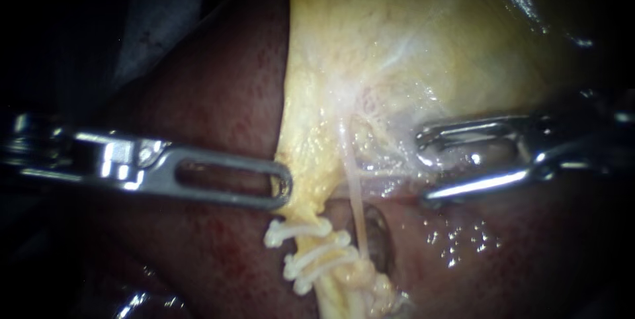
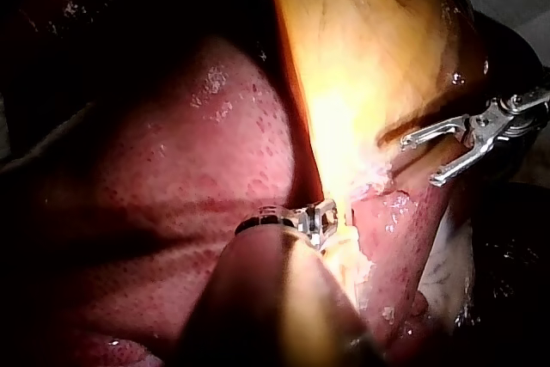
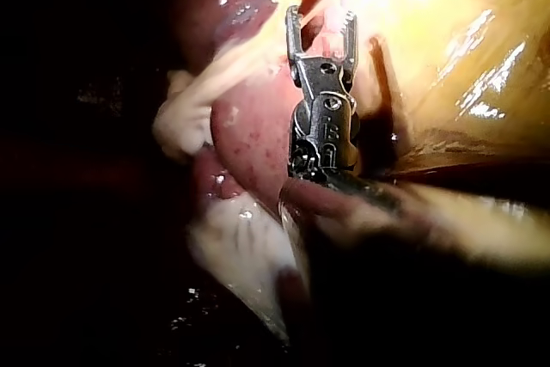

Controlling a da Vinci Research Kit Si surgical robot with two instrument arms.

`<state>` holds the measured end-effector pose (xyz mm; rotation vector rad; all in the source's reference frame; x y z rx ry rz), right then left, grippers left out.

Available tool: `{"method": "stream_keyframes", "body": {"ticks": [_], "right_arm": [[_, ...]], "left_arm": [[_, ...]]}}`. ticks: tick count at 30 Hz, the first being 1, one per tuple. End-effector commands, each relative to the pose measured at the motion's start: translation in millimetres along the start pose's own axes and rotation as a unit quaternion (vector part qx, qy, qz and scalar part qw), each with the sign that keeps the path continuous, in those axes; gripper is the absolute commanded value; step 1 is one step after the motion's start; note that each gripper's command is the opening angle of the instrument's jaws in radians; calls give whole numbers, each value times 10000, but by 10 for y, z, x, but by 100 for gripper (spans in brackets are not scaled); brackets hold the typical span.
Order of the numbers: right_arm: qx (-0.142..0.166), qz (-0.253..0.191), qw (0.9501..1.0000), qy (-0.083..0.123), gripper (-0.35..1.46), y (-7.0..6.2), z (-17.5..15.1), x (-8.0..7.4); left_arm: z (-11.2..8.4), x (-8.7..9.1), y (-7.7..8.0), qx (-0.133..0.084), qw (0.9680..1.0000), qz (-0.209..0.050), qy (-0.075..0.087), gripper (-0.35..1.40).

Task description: Going back third clip left tube

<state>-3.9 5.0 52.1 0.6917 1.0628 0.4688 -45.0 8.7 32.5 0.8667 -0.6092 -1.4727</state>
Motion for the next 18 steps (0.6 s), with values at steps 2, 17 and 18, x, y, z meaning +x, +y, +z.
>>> {"method": "stream_keyframes", "body": {"ticks": [2, 17, 18], "right_arm": [[-34, -21, 10000, 11, 55, 0, -8, 2], [-72, -47, 10000, 26, 58, -7, -25, 6], [-71, -48, 10000, 26, 58, -8, -25, 6]], "left_arm": [[0, 0, 0, -2, 10000, 1, 0, -35], [3, -2, 1, -5, 10000, 2, -4, -35], [4, -2, 2, -7, 10000, 4, -7, -35]]}}
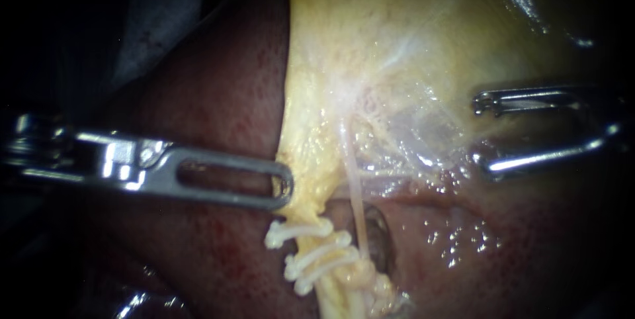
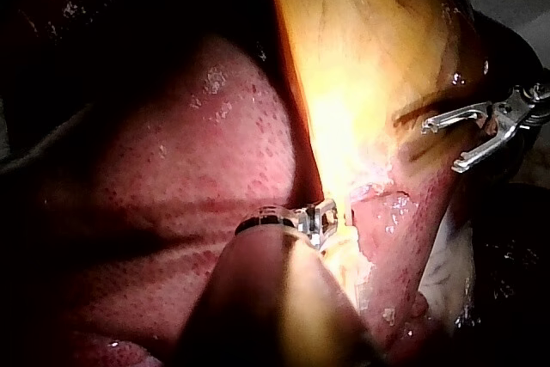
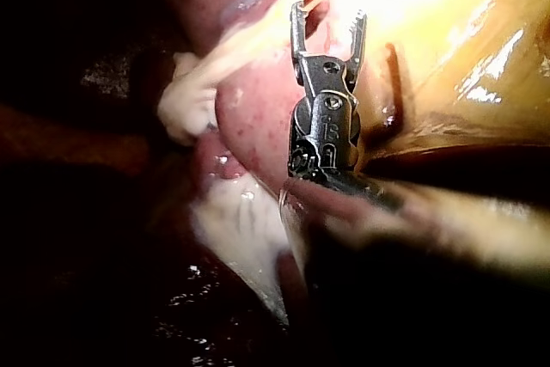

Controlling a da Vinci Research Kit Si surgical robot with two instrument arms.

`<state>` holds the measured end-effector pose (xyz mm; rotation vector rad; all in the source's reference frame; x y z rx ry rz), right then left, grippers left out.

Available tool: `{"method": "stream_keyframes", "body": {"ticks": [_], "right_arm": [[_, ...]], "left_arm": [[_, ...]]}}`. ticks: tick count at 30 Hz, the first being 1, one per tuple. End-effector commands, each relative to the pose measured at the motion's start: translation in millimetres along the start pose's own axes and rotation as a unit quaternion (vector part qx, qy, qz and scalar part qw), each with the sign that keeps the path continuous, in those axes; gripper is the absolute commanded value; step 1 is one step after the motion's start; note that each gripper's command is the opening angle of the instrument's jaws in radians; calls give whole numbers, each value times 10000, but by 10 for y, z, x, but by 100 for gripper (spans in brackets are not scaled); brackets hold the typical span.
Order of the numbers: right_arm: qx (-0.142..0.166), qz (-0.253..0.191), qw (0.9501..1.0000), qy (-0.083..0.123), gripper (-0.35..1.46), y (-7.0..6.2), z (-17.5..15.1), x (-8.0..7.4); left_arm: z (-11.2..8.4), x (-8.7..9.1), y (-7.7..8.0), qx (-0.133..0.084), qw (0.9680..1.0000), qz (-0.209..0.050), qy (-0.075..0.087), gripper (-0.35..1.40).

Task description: Going back third clip left tube

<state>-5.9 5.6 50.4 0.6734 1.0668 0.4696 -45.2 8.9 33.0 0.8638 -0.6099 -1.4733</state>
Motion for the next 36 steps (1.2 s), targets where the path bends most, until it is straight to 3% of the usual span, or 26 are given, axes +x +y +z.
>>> {"method": "stream_keyframes", "body": {"ticks": [1, 8, 16, 36], "right_arm": [[-4, 0, 10000, -1, 58, -1, 0, 0], [-4, 1, 10000, -1, 58, -2, 0, 0], [-3, -22, 10000, -1, 58, -3, 0, 1], [2, -14, 10000, -2, 57, -5, -1, 3]], "left_arm": [[2, 0, 1, -2, 10000, 1, -1, -35], [36, 5, 9, 7, 10000, 37, 60, -35], [71, 3, -3, 0, 10000, 28, 68, -35], [76, 4, -3, 5, 10000, 31, 85, -35]]}}
